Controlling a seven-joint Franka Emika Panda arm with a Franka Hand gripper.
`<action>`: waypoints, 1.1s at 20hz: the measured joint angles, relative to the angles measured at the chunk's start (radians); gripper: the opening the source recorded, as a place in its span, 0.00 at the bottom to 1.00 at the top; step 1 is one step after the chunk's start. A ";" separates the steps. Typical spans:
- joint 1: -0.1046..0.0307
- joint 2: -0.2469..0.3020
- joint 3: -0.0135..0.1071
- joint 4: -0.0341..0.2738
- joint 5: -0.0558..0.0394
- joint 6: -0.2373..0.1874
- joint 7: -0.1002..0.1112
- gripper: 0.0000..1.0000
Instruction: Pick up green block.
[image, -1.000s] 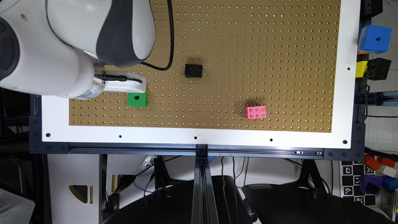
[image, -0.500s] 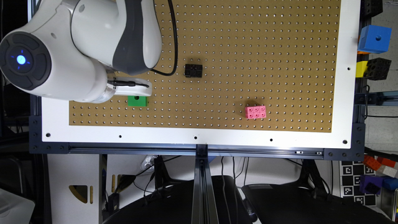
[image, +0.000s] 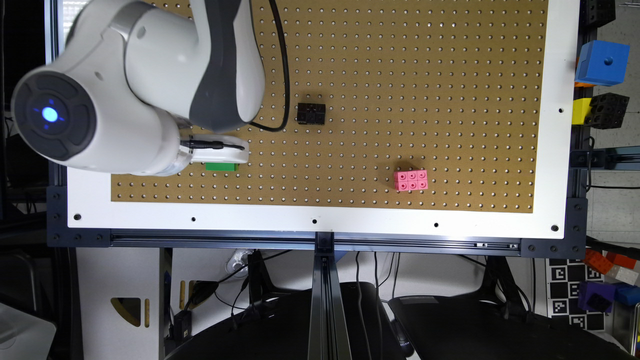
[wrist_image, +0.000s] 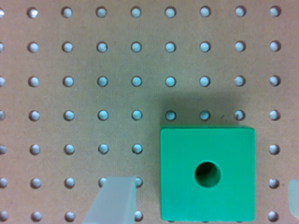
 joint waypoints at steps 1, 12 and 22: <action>0.000 0.015 0.000 0.009 0.0000 0.004 0.000 1.00; 0.000 0.057 0.001 0.036 0.0000 0.006 0.000 1.00; 0.000 0.089 0.006 0.037 0.0000 0.028 0.000 1.00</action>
